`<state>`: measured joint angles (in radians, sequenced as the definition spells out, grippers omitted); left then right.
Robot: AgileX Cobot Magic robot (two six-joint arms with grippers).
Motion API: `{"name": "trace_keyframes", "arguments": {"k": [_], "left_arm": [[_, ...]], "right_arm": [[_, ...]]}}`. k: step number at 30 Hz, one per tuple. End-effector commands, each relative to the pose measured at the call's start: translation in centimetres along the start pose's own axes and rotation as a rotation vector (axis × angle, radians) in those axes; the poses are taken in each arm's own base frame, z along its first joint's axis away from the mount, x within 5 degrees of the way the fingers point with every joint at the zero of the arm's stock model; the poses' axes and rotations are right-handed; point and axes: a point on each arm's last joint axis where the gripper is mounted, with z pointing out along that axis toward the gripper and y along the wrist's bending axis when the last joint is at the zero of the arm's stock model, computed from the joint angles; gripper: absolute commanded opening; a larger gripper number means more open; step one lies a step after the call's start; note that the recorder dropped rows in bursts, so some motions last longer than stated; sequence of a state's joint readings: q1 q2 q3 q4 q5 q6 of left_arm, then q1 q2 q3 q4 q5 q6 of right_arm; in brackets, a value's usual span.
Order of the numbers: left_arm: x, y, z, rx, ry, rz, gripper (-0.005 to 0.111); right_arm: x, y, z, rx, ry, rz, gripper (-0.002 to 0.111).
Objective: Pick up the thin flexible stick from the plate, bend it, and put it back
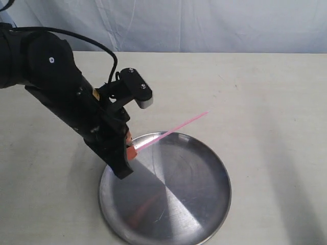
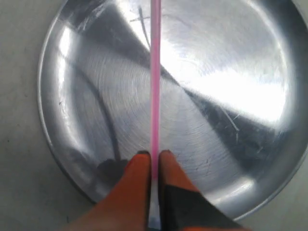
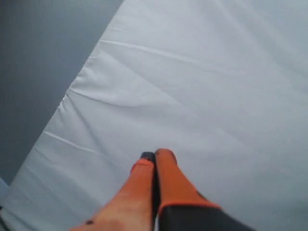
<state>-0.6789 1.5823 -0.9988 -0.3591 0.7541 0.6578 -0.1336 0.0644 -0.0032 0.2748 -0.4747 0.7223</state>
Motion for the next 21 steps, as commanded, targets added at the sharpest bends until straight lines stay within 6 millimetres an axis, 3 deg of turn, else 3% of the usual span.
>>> {"name": "trace_keyframes", "arguments": {"k": [1, 5, 11, 13, 17, 18, 21], "left_arm": [[-0.5, -0.6, -0.8, 0.025, -0.071, -0.014, 0.0], [-0.6, -0.8, -1.2, 0.037, -0.087, -0.025, 0.0], [-0.7, -1.2, -1.9, 0.047, -0.115, -0.033, 0.0], [-0.8, -1.3, -2.3, 0.052, -0.129, -0.025, 0.0], [-1.0, -1.8, -3.0, 0.079, -0.163, -0.024, 0.0], [-1.0, -1.9, -3.1, 0.083, -0.172, -0.029, 0.0], [-1.1, -2.2, -3.8, 0.093, -0.203, -0.023, 0.0]], "right_arm": [[1.2, -0.1, 0.0, 0.067, 0.145, 0.291, -0.001], [2.0, 0.5, -0.1, -0.002, 0.235, 0.158, -0.001], [4.4, 0.4, 0.3, 0.026, 0.498, 0.234, 0.004], [5.2, 0.6, 0.6, 0.011, 0.58, 0.222, 0.019], [6.1, 0.9, 2.1, 0.019, 0.689, 0.209, 0.062], [6.3, 1.0, 2.5, 0.015, 0.72, 0.202, 0.067], [6.9, 1.8, 4.0, -0.024, 0.809, 0.188, 0.067]]}}
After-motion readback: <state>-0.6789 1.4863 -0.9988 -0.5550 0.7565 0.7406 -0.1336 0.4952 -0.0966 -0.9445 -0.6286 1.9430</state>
